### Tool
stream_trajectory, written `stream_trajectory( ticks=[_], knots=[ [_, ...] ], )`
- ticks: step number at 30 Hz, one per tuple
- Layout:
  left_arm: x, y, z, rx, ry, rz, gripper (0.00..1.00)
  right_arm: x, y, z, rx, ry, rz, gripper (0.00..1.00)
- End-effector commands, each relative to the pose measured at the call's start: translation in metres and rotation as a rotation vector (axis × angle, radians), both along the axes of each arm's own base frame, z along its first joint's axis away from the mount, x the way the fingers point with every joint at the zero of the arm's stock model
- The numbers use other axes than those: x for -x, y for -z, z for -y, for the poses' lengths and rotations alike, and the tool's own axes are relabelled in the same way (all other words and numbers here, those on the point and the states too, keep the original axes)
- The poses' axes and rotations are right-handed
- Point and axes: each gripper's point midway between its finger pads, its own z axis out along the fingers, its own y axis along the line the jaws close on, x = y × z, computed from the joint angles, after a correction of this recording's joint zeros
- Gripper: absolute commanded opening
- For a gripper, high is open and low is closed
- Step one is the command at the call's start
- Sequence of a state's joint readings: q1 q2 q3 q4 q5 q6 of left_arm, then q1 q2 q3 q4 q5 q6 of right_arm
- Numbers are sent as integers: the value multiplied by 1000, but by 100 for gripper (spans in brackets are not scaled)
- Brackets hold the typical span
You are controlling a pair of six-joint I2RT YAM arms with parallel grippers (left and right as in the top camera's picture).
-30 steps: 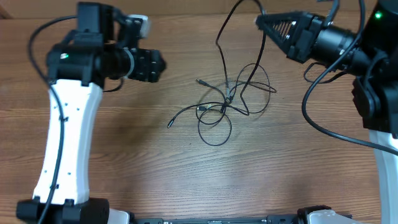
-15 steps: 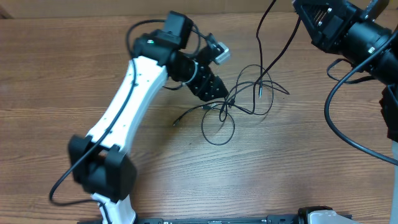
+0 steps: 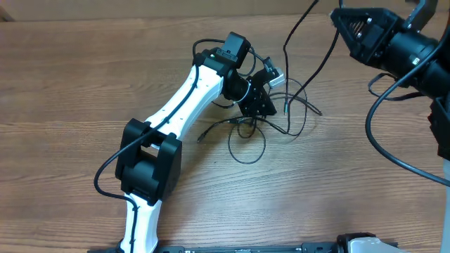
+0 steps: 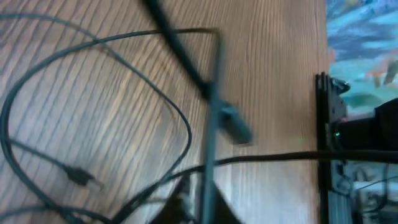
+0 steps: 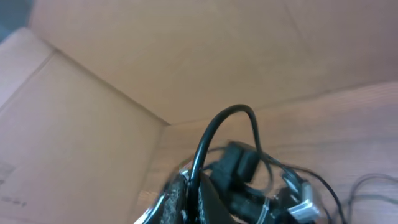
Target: Untangle cables
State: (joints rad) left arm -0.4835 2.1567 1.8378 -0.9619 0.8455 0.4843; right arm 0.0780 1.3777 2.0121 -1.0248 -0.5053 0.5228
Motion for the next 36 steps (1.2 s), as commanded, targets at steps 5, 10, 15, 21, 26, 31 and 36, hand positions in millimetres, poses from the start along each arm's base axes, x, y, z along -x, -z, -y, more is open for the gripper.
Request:
stream_trajectory(
  ticks=[5, 10, 15, 21, 26, 31, 36],
  knots=[
    [-63, -141, -89, -54, -457, 124, 4, -22, 22, 42, 46, 179, -84, 4],
    [-53, -243, -168, -42, -694, 322, 4, -32, 44, 85, 50, 296, -162, 4],
    [-33, -292, -228, -28, -871, 427, 4, -51, 81, 136, 94, 426, -277, 4],
    [-25, -319, -271, -33, -1040, 491, 4, -67, 115, 181, 121, 507, -367, 4],
    [-24, -322, -286, -34, -1085, 493, 4, -79, 156, 198, 133, 469, -473, 4],
    [-33, -324, -318, -89, -1266, 509, 4, -87, 194, 201, 156, 427, -581, 4],
    [-38, -329, -344, -94, -1388, 512, 4, -93, 223, 208, 176, 422, -657, 4]
  ],
)
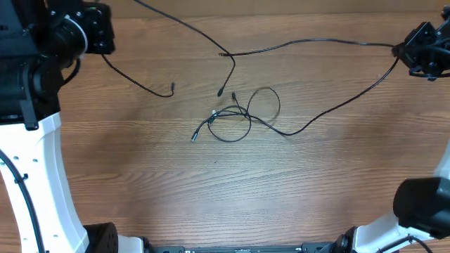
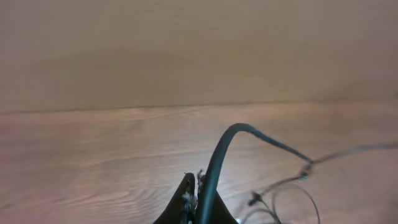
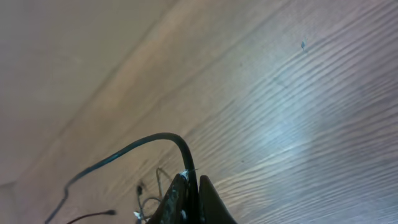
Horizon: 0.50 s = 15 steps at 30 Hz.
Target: Untangle cables
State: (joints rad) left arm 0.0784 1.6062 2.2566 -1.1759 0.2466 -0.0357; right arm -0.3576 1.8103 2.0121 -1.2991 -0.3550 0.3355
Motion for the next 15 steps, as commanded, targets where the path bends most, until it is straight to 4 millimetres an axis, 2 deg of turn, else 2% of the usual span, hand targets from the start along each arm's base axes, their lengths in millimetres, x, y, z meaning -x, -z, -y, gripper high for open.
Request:
stream_trajectory(
  ticks=[1, 4, 10, 15],
  knots=[
    [3, -10, -23, 14, -118, 29, 4, -4, 10, 5, 27, -15, -22, 4],
    [2, -13, -26, 15, -139, 38, 4, -6, 19, 4, 28, -39, -43, 5],
    [2, -48, -40, 46, -223, 169, 4, 1, 43, 20, 83, 2, -141, 6],
    [16, -66, -62, 75, -327, 228, 4, 0, 66, 29, 77, 16, -207, 6]
  ],
)
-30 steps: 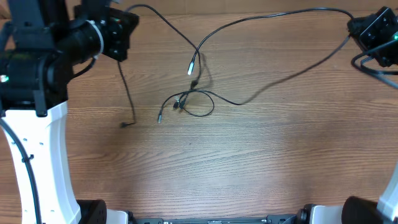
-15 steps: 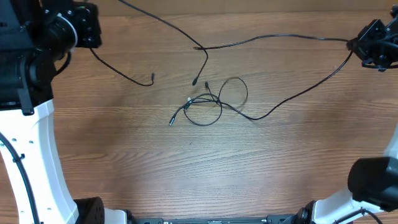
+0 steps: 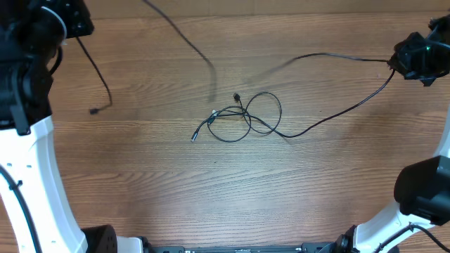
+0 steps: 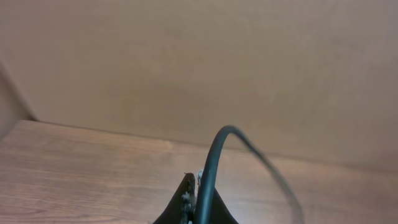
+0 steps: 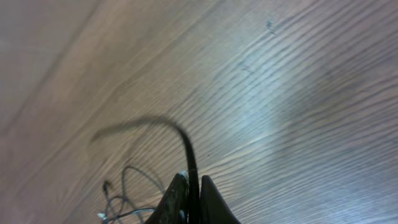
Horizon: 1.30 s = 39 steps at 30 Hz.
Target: Untangle cables
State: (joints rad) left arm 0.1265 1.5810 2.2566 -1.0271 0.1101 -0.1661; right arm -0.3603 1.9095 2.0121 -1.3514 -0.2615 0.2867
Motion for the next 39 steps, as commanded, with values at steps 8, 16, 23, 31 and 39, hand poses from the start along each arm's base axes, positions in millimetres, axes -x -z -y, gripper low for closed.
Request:
stream_trajectory(
  ticks=[8, 16, 23, 31, 39],
  knots=[
    [38, -24, -49, 13, -184, 59, 4, -8, 35, -7, -44, -64, -74, 4],
    [45, 26, -149, 112, -486, -84, 4, -8, 35, -17, -43, -99, -77, 4],
    [59, 114, -247, 160, -833, -333, 4, -8, 34, -20, -56, -115, -72, 4],
    [41, 214, -285, 177, -930, -592, 4, -6, 35, -21, -59, -118, -82, 4],
    [25, 268, -292, 193, -910, -707, 100, -4, 35, -21, -62, -118, -88, 4]
  ],
)
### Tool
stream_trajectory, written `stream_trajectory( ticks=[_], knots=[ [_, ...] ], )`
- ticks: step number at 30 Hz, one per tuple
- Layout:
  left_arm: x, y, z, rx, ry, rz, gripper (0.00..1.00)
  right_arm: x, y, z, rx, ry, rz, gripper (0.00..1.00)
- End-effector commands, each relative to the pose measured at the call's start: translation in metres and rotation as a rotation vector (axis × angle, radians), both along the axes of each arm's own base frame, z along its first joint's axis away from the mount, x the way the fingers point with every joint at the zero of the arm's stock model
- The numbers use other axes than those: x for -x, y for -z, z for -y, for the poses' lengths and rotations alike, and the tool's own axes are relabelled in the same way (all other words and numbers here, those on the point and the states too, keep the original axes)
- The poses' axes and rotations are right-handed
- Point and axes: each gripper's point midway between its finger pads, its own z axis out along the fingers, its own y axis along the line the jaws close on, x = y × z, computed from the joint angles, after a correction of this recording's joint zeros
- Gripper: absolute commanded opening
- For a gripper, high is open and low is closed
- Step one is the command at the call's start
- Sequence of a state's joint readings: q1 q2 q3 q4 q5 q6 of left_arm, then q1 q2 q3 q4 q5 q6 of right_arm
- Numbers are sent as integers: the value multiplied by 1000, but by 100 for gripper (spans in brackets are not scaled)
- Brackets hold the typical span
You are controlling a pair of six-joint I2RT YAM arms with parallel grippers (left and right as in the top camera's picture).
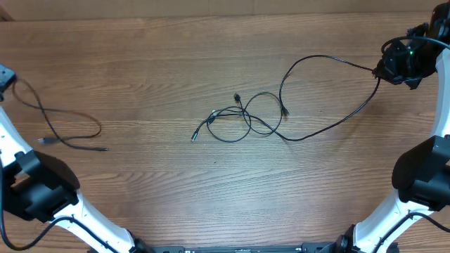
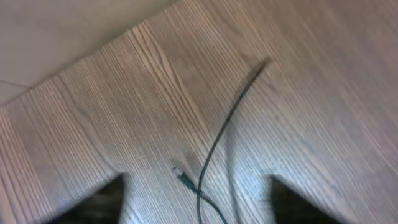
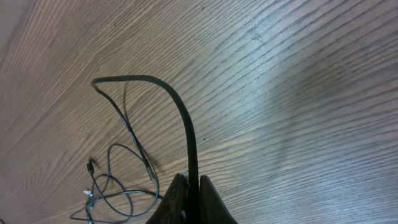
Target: Untangle cables
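A thin black cable [image 1: 97, 130] lies loose on the wooden table at the far left, apart from the rest. In the left wrist view the same cable [image 2: 221, 137] runs under my left gripper [image 2: 196, 211], which is open with its fingers wide apart and holds nothing. A small tangle of cables [image 1: 239, 116] sits mid-table. My right gripper [image 3: 189, 186] is shut on a long black cable [image 1: 316, 57] at the far right. That cable arcs back towards the tangle [image 3: 115, 180].
The wooden table [image 1: 211, 197] reaches a cardboard wall at the back. My left arm's white base link [image 1: 42, 190] stands at the lower left and the right arm's link [image 1: 422, 190] at the lower right.
My left gripper was shut on a cable held up at the upper left; now it is open and that cable lies on the table at the left. My right gripper has stayed shut on its cable.
First my left gripper was down at the tangle while my right held a cable at the upper right. Then both arms were far apart, each shut on a cable. Then the left's cable hung clear of the tangle. Now it lies alone at the left.
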State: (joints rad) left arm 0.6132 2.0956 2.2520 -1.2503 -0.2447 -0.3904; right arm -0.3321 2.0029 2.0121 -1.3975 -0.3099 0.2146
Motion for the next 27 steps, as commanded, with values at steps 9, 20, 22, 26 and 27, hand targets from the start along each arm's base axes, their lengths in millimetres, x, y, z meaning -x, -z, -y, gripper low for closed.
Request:
stream_trajectory(
  ticks=[9, 20, 22, 26, 27],
  knots=[
    [-16, -75, 41, 34, 175, 253, 100, -5, -8, -13, -52, -41, 41, 4],
    [-30, -169, 262, 130, 928, 463, 94, -7, -55, -112, -399, -441, 280, 4],
    [-32, -171, 302, 167, 1057, 478, 95, 2, -74, -139, -488, -563, 360, 4],
    [-29, -173, 392, 205, 1309, 480, 97, 11, -99, -178, -546, -649, 413, 4],
    [-28, -172, 401, 194, 1325, 468, 97, 10, -98, -180, -538, -629, 394, 4]
  ],
)
